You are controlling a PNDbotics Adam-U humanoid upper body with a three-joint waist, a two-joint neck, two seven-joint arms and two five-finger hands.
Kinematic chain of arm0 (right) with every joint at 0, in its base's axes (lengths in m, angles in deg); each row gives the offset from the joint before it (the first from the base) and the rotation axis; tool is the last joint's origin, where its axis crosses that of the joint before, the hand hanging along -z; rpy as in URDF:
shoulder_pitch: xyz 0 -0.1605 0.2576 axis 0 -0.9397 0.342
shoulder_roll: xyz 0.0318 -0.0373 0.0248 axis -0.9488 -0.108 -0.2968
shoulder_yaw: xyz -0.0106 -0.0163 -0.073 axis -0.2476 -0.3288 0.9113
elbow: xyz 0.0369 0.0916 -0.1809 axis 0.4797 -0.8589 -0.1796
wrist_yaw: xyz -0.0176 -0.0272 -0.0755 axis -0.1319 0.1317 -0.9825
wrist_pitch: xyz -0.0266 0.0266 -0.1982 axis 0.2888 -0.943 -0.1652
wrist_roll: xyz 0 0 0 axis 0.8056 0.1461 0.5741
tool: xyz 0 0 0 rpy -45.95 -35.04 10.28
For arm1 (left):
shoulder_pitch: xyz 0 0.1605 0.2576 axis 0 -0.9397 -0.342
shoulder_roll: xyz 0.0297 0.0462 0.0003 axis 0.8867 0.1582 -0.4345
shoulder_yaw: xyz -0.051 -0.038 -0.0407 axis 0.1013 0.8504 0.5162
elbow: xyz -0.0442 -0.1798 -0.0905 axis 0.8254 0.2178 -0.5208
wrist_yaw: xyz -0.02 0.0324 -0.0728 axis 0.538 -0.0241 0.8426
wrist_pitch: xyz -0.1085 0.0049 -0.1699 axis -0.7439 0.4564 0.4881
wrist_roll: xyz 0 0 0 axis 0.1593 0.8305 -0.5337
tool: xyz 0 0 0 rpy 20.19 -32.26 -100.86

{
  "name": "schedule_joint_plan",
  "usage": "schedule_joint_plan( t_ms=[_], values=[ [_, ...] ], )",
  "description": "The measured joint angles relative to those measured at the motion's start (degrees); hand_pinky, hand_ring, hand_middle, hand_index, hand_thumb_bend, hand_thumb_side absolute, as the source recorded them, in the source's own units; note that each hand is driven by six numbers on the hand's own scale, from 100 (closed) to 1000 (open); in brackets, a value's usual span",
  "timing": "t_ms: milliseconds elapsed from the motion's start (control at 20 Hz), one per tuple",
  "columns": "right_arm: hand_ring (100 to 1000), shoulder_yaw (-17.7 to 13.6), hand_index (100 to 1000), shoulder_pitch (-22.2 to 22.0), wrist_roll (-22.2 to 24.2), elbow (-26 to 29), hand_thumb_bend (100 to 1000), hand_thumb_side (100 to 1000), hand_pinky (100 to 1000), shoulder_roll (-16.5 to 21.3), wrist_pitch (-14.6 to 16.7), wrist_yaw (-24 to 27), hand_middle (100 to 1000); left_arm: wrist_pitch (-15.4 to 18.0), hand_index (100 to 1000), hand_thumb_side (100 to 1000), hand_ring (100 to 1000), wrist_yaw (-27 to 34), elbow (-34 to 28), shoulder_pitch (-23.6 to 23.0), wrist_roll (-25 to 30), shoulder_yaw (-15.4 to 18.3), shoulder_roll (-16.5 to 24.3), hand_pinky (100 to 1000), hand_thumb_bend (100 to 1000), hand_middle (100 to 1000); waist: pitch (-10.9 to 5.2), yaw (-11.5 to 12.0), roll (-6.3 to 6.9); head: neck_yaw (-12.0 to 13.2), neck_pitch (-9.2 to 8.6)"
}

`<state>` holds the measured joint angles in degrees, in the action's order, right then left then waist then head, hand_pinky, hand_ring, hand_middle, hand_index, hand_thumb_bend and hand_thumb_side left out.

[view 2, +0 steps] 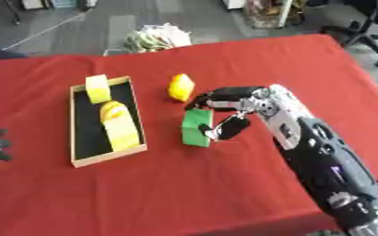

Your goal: Pick up objects on the table and place them in the box.

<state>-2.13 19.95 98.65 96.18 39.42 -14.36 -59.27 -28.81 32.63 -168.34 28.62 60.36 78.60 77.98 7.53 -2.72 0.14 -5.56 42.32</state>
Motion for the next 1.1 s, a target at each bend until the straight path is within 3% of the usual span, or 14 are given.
schedule_joint_plan(
  t_ms=[100, 250, 350, 500, 800, 1100],
  values=[
    [893, 0.0, 976, 0.0, -1.5, -0.8, 100, 589, 828, -0.5, 1.5, -2.4, 917, -0.1, 798, 648, 573, 0.0, 0.0, 0.0, 0.1, 0.0, 0.0, 733, 100, 599, -0.08, 0.0, 0.0, -0.1, 0.0],
    [891, -0.1, 981, 0.0, -3.0, -1.7, 100, 626, 824, -0.7, 3.0, -3.8, 921, -0.1, 798, 650, 573, 0.0, 0.0, 0.0, 0.1, 0.0, 0.0, 733, 100, 599, -0.1, 0.0, 0.0, -0.1, 0.0],
    [877, -0.1, 980, 0.0, -3.5, -2.0, 100, 550, 808, -0.7, 3.5, -4.3, 916, -0.1, 798, 651, 573, 0.0, 0.0, 0.0, 0.1, 0.0, 0.0, 733, 100, 599, -0.14, 0.0, 0.0, -0.2, -0.01],
    [801, 0.0, 973, -0.1, -4.0, -2.4, 100, 365, 728, -0.7, 4.0, -4.9, 892, -0.2, 798, 655, 573, 0.0, 0.0, 0.0, 0.2, -0.1, 0.0, 733, 100, 599, -0.18, 0.0, 0.0, -0.2, -0.01],
    [489, -0.3, 940, -0.6, -6.9, -2.5, 100, 316, 396, -0.7, 5.1, -5.5, 770, -0.2, 798, 658, 573, 0.0, 0.2, -0.1, 0.2, -0.3, -0.5, 733, 100, 599, -0.24, 0.0, 0.0, -0.2, -0.01],
    [397, -1.0, 924, -1.2, -14.7, -3.1, 100, 231, 286, -1.1, 2.5, -4.3, 708, -0.3, 798, 654, 573, 0.0, 0.3, -0.1, 0.2, -0.3, -0.5, 733, 100, 598, -0.24, 0.1, 0.0, -0.2, -0.01]
  ],
)
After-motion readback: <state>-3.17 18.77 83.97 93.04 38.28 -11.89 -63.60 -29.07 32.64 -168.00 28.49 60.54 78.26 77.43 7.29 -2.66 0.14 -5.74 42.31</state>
